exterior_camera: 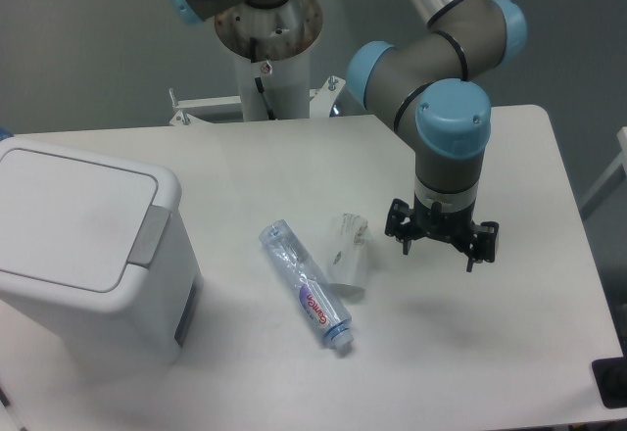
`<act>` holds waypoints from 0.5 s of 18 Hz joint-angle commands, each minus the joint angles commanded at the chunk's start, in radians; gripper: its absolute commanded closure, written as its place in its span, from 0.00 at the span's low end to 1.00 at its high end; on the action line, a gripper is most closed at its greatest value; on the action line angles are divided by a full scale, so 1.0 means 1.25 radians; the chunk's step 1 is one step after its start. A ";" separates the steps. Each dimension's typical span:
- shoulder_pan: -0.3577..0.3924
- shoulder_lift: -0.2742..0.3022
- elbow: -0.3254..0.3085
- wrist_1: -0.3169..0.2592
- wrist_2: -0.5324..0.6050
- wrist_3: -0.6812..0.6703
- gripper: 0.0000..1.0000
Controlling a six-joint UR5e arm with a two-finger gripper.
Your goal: Open the trash can
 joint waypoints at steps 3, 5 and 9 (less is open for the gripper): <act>0.000 0.000 0.000 0.000 0.000 0.000 0.00; 0.000 0.000 0.001 0.000 -0.001 0.001 0.00; 0.000 0.000 0.000 0.000 0.000 -0.001 0.00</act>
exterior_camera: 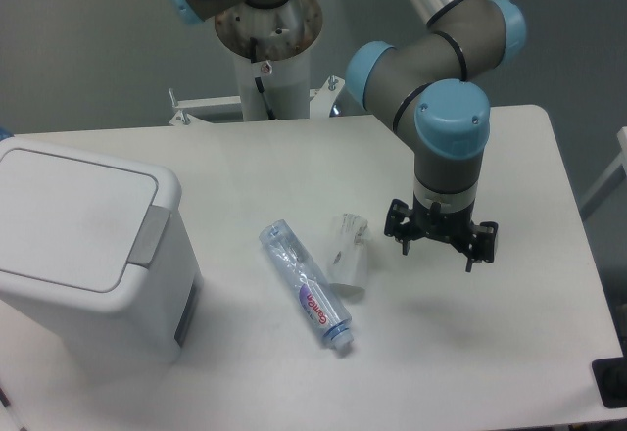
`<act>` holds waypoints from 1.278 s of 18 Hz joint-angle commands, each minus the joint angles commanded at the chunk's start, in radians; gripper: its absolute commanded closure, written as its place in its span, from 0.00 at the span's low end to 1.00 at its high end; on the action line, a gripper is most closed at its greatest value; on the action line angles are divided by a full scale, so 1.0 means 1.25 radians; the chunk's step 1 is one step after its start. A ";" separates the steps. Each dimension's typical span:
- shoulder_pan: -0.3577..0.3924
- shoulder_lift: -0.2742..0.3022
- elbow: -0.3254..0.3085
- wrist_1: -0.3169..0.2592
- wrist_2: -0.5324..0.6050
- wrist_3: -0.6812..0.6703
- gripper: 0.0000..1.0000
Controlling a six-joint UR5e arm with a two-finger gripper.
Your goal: Open the trash can
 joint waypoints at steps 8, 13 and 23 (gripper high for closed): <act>-0.007 0.016 0.007 -0.009 -0.006 -0.006 0.00; -0.020 0.028 0.010 -0.011 -0.011 -0.032 0.00; -0.098 0.043 0.058 -0.050 -0.031 -0.188 0.00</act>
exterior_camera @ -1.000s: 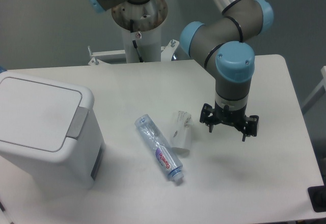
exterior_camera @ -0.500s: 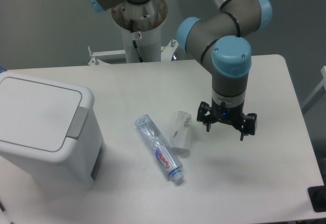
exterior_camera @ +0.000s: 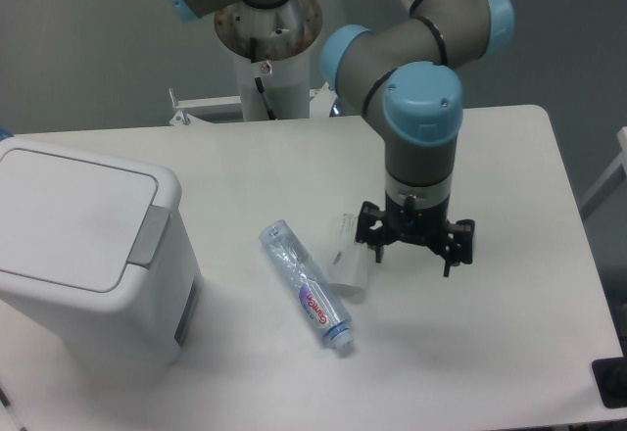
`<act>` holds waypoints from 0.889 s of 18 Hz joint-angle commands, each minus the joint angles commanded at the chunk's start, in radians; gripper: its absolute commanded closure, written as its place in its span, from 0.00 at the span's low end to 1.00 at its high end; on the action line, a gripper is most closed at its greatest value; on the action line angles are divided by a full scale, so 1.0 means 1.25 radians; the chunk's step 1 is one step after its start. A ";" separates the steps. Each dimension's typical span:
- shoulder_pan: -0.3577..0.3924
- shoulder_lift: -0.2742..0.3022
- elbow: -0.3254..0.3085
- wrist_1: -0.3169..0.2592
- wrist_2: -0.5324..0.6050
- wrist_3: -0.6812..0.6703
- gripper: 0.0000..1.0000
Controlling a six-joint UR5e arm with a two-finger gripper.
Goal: Open the trash can
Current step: 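Move the open gripper over toward the trash can lid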
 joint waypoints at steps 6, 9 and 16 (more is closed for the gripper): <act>-0.026 0.009 0.056 -0.023 -0.023 -0.073 0.00; -0.038 0.022 0.064 -0.028 -0.036 -0.074 0.00; -0.074 0.036 0.093 -0.028 -0.050 -0.126 0.00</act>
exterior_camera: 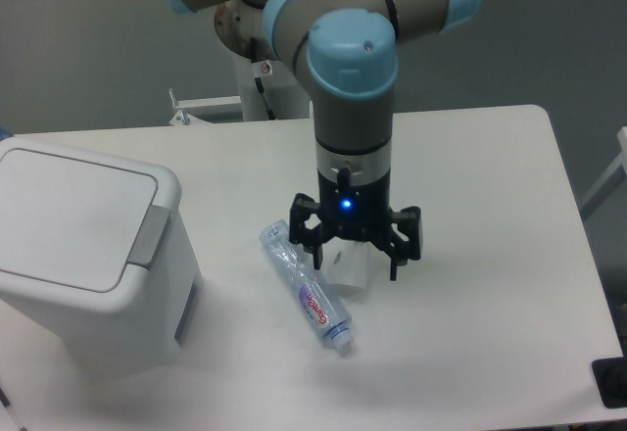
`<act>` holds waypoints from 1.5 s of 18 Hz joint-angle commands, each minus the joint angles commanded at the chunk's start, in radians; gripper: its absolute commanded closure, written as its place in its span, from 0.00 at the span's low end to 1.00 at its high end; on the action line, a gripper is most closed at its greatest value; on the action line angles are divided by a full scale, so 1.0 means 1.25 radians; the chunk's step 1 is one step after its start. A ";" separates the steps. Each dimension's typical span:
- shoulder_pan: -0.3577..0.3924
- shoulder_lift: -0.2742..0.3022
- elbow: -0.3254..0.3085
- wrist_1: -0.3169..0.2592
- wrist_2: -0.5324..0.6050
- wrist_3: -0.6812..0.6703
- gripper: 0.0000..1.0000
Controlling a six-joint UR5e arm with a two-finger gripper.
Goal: Open the trash can
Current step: 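Move the open gripper over toward the trash can lid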
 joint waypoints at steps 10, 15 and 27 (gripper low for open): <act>-0.016 -0.007 0.061 0.001 -0.065 -0.079 0.00; -0.053 -0.009 0.059 0.009 -0.086 -0.199 0.00; -0.074 0.004 0.024 0.009 -0.249 -0.286 0.00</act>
